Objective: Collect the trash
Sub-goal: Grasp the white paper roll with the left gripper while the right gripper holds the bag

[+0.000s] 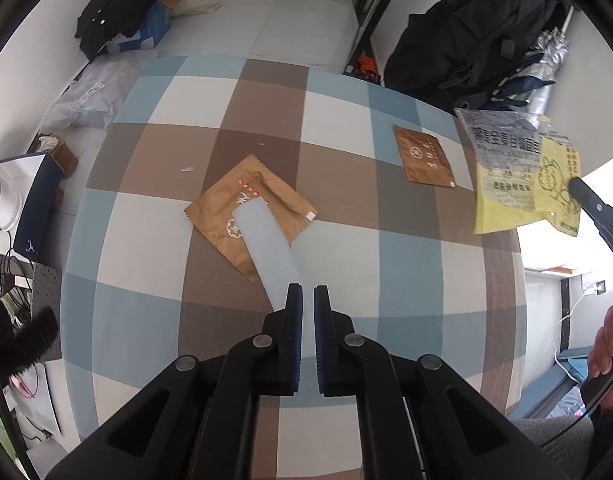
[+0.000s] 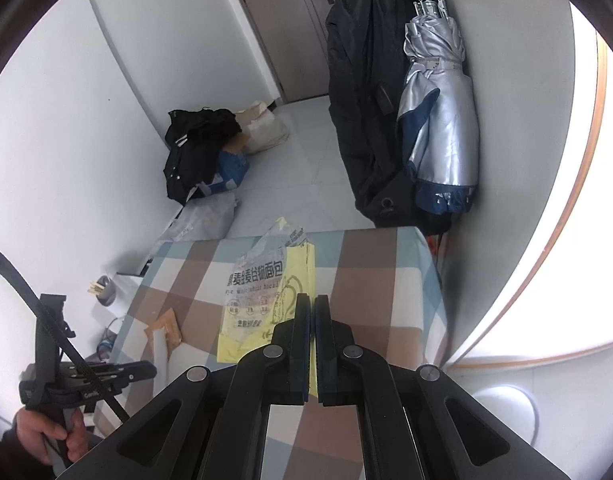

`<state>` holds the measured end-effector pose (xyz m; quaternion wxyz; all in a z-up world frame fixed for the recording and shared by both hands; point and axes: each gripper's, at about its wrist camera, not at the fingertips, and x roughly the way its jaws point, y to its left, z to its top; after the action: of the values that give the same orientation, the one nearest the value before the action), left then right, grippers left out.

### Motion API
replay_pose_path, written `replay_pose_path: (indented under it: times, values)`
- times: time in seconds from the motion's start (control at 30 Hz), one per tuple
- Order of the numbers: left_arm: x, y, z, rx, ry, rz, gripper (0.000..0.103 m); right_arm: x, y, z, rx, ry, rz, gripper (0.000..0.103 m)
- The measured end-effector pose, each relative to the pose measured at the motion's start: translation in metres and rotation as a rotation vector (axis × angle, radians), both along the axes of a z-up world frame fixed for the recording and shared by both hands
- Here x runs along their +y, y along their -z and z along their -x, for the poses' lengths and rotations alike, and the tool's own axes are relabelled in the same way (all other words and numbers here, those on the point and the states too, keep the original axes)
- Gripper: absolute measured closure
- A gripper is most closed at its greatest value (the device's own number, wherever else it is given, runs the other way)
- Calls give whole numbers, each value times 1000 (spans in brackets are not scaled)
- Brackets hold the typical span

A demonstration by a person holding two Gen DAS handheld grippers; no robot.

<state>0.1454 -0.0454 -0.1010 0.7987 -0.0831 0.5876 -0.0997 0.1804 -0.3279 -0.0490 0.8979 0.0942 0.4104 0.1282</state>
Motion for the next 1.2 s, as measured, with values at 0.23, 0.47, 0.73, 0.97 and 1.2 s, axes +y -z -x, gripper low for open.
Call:
replay_pose_path:
  times: [0.23,0.47,0.73,0.97,1.2]
  values:
    - [4,-9,2,-29,22,58,101,9,0,7,5,21,17,102]
    - [27,3,-9,5,-78,122,85,10,4,7,20,43,23,101]
    - [9,21,-20,24,-68,2,61,10,10,1,36,35,30,101]
    - [-1,21,-21,-6,-29,-88,90,9,14,-1,47,18,32,101]
    - [6,15,-7,-4,-14,-32,97,2,4,6,25,24,-7,101]
